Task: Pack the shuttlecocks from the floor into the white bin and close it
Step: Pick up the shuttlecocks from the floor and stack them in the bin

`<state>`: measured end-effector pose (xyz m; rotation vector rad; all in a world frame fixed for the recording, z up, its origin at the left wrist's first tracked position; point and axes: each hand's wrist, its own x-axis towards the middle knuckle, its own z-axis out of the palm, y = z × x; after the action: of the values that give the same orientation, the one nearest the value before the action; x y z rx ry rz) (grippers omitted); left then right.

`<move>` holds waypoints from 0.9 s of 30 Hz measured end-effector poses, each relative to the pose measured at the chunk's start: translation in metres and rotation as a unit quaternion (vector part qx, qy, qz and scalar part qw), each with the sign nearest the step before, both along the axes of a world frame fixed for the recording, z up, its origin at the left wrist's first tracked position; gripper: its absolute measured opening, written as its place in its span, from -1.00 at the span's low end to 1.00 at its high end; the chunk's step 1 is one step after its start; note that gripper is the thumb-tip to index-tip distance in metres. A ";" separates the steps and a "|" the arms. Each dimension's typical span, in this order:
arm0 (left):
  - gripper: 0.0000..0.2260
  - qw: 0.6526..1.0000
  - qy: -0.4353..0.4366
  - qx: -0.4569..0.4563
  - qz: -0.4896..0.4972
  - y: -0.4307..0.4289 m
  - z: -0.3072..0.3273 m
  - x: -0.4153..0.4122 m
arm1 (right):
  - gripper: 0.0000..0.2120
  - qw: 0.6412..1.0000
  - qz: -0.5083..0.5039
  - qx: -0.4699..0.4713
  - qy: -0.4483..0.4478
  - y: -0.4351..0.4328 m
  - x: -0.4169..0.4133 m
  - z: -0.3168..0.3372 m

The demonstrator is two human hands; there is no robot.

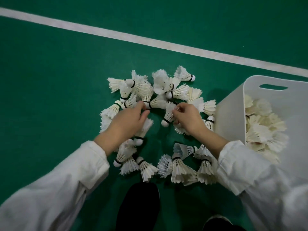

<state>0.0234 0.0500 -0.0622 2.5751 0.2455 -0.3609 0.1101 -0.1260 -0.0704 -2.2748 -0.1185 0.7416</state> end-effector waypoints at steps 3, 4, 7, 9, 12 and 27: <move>-0.74 0.993 -0.012 0.113 -0.032 0.015 -0.008 0.021 | -0.85 1.000 0.010 0.008 0.020 -0.003 -0.003 0.009; -0.73 0.988 0.013 0.151 -0.042 0.018 -0.014 0.028 | -0.85 0.999 0.013 0.012 0.032 -0.003 -0.004 0.012; -0.64 0.962 0.095 0.242 -0.079 0.019 -0.025 0.042 | -0.84 0.998 0.010 0.031 0.055 -0.004 -0.006 0.018; -0.68 0.947 0.140 0.272 -0.099 0.018 -0.025 0.047 | -0.85 0.996 -0.004 0.051 0.078 -0.004 -0.006 0.020; -0.86 0.949 0.136 0.266 -0.101 0.018 -0.025 0.045 | -0.82 0.986 -0.049 0.092 0.128 -0.006 -0.004 0.021; -0.83 0.996 -0.048 0.042 -0.055 -0.022 0.105 0.038 | -0.78 0.991 0.050 0.116 0.043 -0.052 0.001 0.106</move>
<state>0.0615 0.0282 0.0433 2.6877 0.0864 -0.2713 0.1114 -0.1783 0.0351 -2.0242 -0.2673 0.8316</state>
